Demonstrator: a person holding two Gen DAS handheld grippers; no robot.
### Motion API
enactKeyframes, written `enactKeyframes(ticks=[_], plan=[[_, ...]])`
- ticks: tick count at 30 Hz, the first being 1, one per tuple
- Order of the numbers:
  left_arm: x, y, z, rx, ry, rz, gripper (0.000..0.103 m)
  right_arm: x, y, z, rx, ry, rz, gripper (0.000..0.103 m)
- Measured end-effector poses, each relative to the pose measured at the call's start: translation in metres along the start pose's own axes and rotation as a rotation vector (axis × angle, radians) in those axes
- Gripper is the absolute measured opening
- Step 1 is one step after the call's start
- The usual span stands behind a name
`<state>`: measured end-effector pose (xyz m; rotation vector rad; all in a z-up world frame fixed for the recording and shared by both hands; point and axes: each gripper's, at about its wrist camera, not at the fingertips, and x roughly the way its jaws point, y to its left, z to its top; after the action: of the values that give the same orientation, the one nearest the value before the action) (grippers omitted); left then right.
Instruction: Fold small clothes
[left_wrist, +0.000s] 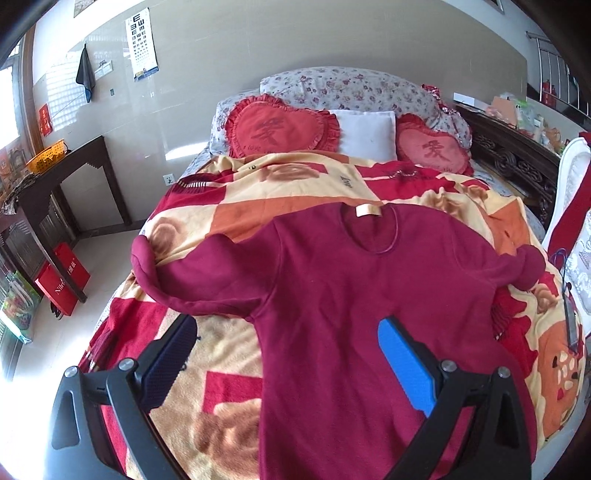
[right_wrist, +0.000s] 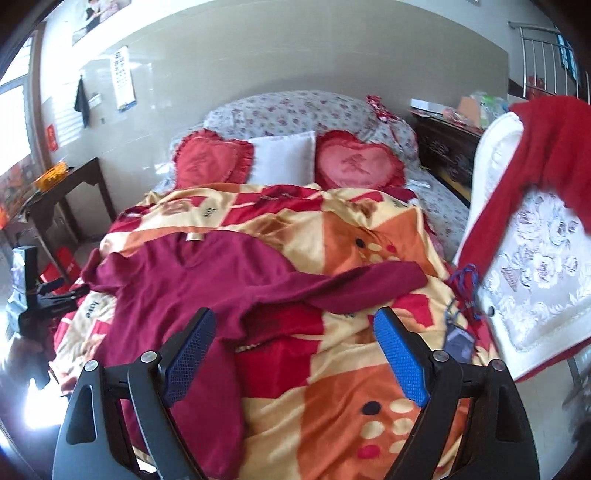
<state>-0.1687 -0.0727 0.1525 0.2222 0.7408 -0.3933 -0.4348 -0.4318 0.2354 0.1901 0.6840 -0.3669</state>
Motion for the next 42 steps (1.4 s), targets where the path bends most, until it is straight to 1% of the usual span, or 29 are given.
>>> enactKeyframes(ticks=[1, 3, 5, 7, 9, 12, 14, 17, 20, 24, 28, 33, 39, 42], plan=[[0.0, -0.002, 0.0, -0.002, 0.011, -0.003, 0.101, 0.006, 0.009, -0.003, 0.006, 0.004, 0.025, 0.073], [0.001, -0.006, -0.002, -0.007, 0.021, -0.009, 0.101, 0.032, 0.033, -0.011, 0.005, 0.051, 0.087, 0.073], [0.0, -0.009, -0.003, -0.008, 0.012, -0.007, 0.101, 0.057, 0.053, -0.018, 0.003, 0.097, 0.103, 0.072], [0.001, -0.008, -0.003, -0.016, 0.006, 0.007, 0.101, 0.08, 0.076, -0.024, -0.003, 0.125, 0.137, 0.071], [0.004, -0.005, -0.003, -0.029, 0.014, 0.001, 0.101, 0.103, 0.1, -0.028, -0.024, 0.147, 0.139, 0.07], [0.013, 0.0, -0.003, -0.059, 0.042, -0.02, 0.101, 0.128, 0.124, -0.026, -0.04, 0.167, 0.142, 0.069], [0.018, 0.004, -0.003, -0.075, 0.049, -0.027, 0.101, 0.136, 0.133, -0.023, -0.031, 0.164, 0.136, 0.069], [0.025, 0.009, -0.002, -0.092, 0.047, -0.015, 0.101, 0.153, 0.151, -0.016, -0.031, 0.151, 0.107, 0.069], [0.031, 0.011, -0.003, -0.099, 0.054, -0.004, 0.101, 0.166, 0.16, -0.015, -0.023, 0.146, 0.088, 0.069], [0.034, 0.01, -0.005, -0.086, 0.054, 0.014, 0.101, 0.177, 0.165, -0.02, 0.008, 0.156, 0.085, 0.069], [0.033, 0.007, -0.006, -0.077, 0.047, 0.02, 0.101, 0.181, 0.169, -0.026, 0.015, 0.207, 0.109, 0.069], [0.032, 0.012, -0.007, -0.124, 0.059, 0.002, 0.101, 0.175, 0.172, -0.024, 0.006, 0.222, 0.083, 0.069], [0.024, 0.02, -0.007, -0.169, 0.055, 0.028, 0.101, 0.168, 0.177, -0.015, -0.043, 0.228, 0.064, 0.069], [0.014, 0.022, -0.007, -0.192, 0.043, 0.044, 0.101, 0.161, 0.18, -0.008, -0.063, 0.218, 0.089, 0.069]])
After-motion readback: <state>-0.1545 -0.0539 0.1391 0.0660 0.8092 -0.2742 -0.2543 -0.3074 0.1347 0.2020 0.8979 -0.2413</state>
